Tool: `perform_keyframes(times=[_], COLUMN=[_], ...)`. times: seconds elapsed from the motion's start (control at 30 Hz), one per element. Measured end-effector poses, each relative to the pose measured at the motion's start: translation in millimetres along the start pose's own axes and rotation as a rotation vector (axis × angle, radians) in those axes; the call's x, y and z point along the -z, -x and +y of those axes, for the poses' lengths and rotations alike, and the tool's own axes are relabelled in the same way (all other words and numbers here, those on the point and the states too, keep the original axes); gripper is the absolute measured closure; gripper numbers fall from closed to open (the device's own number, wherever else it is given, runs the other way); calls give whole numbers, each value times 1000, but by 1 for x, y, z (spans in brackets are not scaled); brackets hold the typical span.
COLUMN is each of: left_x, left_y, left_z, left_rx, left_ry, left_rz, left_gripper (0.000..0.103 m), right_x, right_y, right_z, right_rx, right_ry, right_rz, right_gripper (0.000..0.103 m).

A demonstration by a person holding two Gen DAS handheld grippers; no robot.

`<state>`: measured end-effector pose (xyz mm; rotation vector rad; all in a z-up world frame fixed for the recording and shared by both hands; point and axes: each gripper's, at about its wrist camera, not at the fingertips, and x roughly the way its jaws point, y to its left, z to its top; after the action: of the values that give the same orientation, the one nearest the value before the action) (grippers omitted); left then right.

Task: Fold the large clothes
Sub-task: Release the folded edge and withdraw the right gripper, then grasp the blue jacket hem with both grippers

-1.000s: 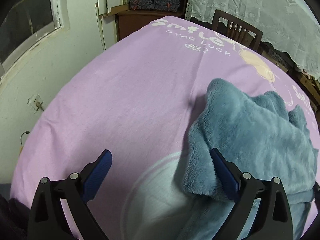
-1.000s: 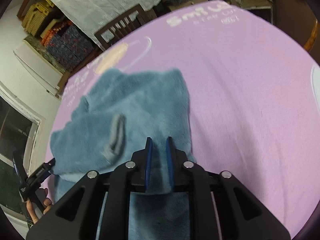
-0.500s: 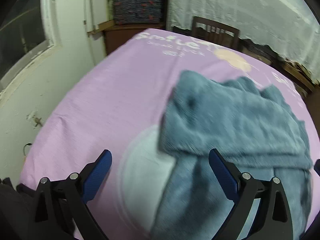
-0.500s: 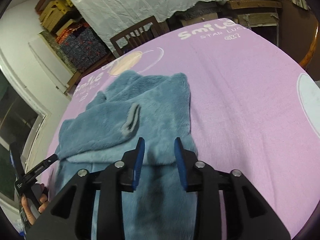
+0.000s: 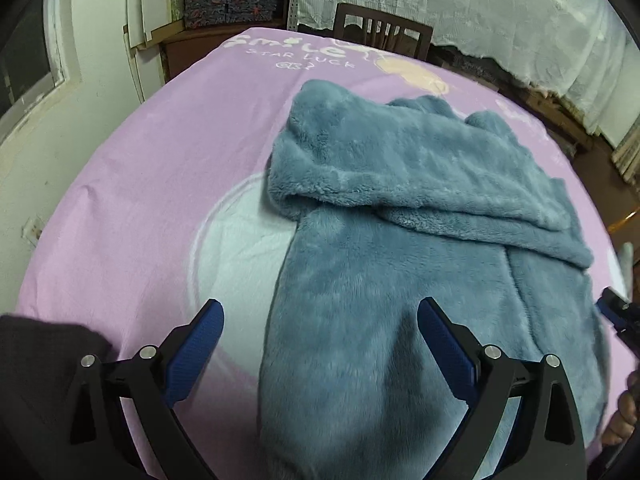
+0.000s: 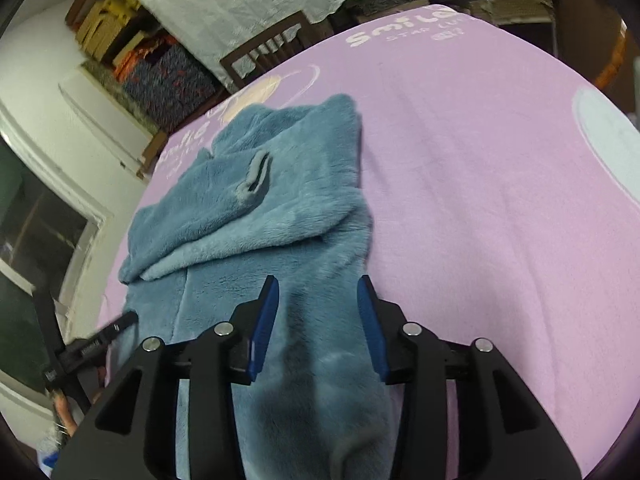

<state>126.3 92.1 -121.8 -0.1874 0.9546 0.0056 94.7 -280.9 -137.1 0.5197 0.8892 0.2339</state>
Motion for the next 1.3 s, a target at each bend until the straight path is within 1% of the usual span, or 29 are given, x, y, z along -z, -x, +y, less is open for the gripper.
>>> perform_keyframes(times=[0.03,0.13,0.23,0.27,0.3,0.37,0.43,0.47,0.53,0.57,0.6,0.7,0.83,0.97,1.03,1.13,1.17,1.3], left_x=[0,-8,-14,-16,-17,-19,-18,-18,-14,-12,-7,8,29,55,68,83,85,94], left_y=[2,2,-5,-10,-11,-14,-14,-13,-9,-8,-5,5,19,36,44,53,54,58], left_z=[3,7,6,6,5,3,2,3,4,4,5,7,13,16,21,23,23,15], left_rx=[19,60,97,104,96,91,103,121,196,217,237,257,301,334,356,391,390,394], left_ry=[15,48,64,70,64,48,43,47,63,67,68,66,83,73,75,78,74,42], left_rz=[-3,5,24,34,24,23,22,24,36,41,46,53,64,65,68,76,76,92], left_gripper=[5,7,10,11,12,13,13,13,15,15,16,19,20,20,23,24,24,34], right_x=[1,1,-2,-4,-5,-9,-12,-13,-12,-10,-8,4,28,52,64,80,83,96], right_y=[3,0,-8,-10,-11,-17,-19,-20,-19,-18,-17,-9,10,29,39,52,55,63], right_z=[-5,-16,-19,-18,-17,-14,-13,-12,-14,-15,-16,-17,-22,-29,-33,-37,-37,-36], right_rx=[-7,-22,-66,-69,-71,-81,-92,-101,-126,-141,-155,-177,-227,-272,-294,-303,-303,-308], right_ry=[-17,-56,-71,-67,-63,-50,-43,-45,-56,-62,-68,-62,-49,-45,-47,-49,-48,-39], right_rz=[4,35,67,71,75,83,88,91,99,106,112,127,156,177,186,190,189,189], right_gripper=[59,59,59,59,59,59,58,57,56,55,55,55,55,55,56,56,56,56])
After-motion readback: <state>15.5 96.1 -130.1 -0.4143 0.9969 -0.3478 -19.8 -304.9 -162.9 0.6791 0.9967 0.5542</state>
